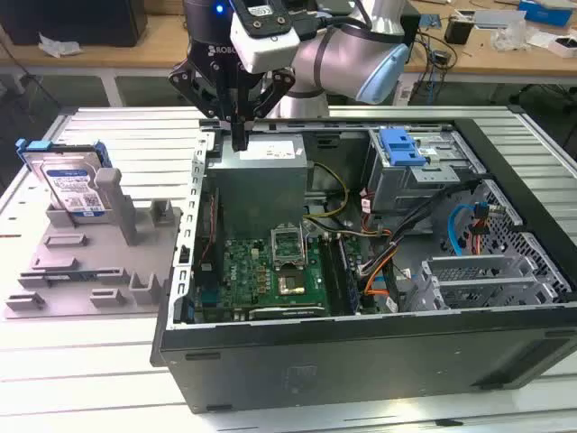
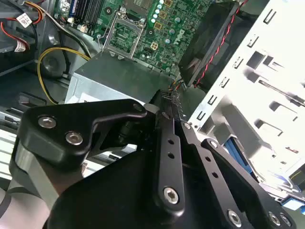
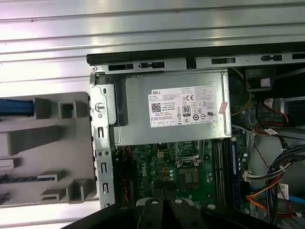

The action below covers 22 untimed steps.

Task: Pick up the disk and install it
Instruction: 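Reach for the disk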

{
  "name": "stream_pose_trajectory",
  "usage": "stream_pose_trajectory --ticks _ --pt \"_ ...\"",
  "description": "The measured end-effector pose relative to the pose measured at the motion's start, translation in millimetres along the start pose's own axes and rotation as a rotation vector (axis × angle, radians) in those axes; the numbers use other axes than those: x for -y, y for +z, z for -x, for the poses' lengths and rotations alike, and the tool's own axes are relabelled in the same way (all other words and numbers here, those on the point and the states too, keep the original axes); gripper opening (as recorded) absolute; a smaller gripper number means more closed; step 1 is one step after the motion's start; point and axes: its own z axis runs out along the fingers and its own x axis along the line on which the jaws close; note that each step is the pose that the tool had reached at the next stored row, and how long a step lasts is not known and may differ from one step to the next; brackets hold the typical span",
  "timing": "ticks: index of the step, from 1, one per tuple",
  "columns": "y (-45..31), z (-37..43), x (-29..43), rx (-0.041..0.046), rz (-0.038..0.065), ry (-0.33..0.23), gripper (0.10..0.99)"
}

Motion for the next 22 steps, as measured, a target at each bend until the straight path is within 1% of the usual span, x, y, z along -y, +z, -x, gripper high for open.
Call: stream_pose_trajectory --ticks 11,16,17,19,22 --pt "0.0 -0.3 0.1 -0.0001 0.0 0.0 0.106" --pt "-0.6 -22.2 -2.1 0.0 0.0 0.0 0.106" --pt "-0.8 -28.6 -3.0 0.0 0.0 0.0 0.106" --pt "-1.0 -36.2 -4.5 0.0001 0.0 0.0 0.106" --pt "-1.5 -54.4 -9.2 0.0 0.0 0.0 0.106"
